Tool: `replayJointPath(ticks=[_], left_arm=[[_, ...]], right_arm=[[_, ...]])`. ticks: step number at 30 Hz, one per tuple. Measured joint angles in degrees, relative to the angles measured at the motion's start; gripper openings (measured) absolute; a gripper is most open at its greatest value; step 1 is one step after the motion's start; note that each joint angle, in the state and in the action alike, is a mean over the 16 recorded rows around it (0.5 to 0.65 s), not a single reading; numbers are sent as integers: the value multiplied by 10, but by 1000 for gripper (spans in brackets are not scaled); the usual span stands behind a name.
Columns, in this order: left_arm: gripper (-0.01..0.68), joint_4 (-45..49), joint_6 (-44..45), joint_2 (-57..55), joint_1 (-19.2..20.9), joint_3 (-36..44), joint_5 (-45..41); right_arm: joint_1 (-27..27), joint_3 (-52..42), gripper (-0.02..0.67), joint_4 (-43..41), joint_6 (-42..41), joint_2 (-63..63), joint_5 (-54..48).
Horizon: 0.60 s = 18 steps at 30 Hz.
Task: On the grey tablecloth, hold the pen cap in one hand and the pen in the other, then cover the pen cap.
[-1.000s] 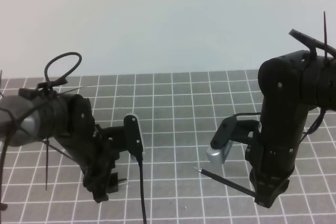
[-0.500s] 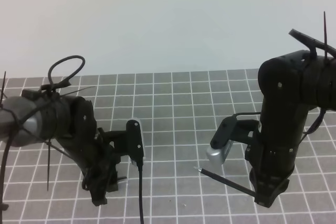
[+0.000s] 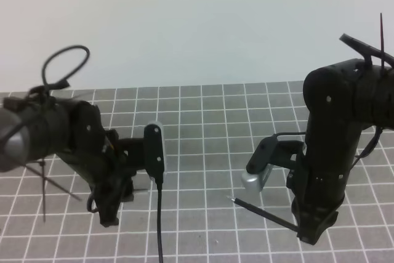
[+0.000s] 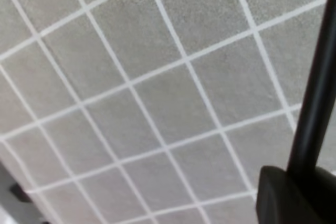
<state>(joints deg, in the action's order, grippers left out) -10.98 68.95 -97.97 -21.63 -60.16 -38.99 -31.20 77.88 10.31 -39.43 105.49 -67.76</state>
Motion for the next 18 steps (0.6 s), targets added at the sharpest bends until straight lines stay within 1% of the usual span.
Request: replayJointPath(ticks=[6,12,18], left_arm=[[81,-8,28,56,0,0,-26],[81,-40,91,119,0,10,-48],[81,-76,168,188,0,52,-23]], right_arm=[[-1,0,75,47,2,-1,-7],[-14,-1,75,97,18,-2,-12],[-47,-7,75,114,49,-5,-12]])
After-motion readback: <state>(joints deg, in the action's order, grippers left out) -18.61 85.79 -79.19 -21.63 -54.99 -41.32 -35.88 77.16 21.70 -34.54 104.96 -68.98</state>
